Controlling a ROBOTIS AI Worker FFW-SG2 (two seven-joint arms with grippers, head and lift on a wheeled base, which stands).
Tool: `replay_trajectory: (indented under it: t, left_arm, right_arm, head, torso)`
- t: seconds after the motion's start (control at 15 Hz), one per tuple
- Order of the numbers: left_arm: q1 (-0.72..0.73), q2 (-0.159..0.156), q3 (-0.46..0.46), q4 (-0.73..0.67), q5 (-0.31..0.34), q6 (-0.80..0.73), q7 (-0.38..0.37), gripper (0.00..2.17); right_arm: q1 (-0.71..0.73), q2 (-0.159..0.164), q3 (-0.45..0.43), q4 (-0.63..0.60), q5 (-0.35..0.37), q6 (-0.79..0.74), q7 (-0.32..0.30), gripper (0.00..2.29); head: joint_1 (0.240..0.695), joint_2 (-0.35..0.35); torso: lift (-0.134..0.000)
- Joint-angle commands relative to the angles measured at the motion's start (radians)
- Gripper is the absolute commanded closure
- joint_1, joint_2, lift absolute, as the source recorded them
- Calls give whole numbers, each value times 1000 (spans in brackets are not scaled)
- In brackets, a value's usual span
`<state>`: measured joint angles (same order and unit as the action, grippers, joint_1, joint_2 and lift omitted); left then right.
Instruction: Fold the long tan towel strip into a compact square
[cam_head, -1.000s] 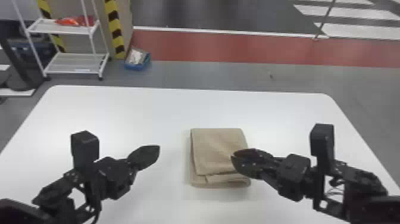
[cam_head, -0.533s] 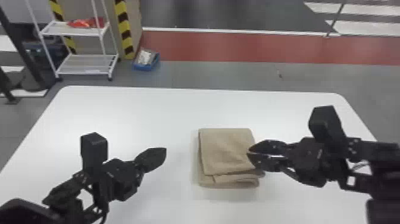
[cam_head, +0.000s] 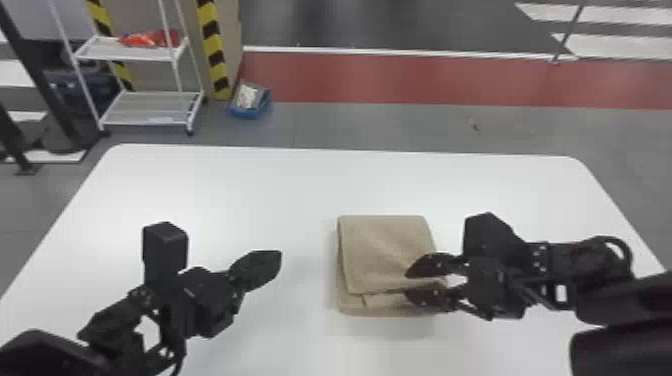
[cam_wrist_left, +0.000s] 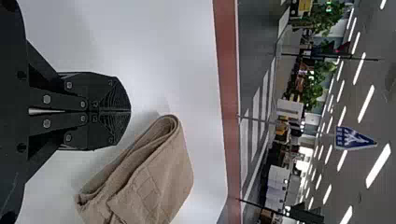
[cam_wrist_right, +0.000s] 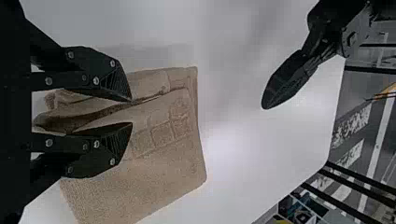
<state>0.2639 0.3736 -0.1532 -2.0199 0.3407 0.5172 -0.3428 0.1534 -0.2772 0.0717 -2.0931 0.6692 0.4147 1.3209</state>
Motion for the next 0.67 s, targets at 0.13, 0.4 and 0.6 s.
replay_trajectory:
  t: [0.13, 0.4, 0.6]
  left_arm:
    - [2, 4, 6, 0, 0, 1, -1, 1723]
    - [-6, 1, 6, 0, 1, 1, -1, 1723]
    - [-12, -4, 6, 1, 1, 1, 1, 1723]
  right_arm:
    - [-44, 1, 33, 50, 47, -1, -2, 836]
    - [-63, 1, 59, 79, 52, 2, 20, 836]
    - [-71, 0, 76, 88, 66, 2, 27, 836]
  head:
    - [695, -41]
    - [695, -36]
    - [695, -27]
  torso:
    - [-124]
    - [-124]
    - [-124]
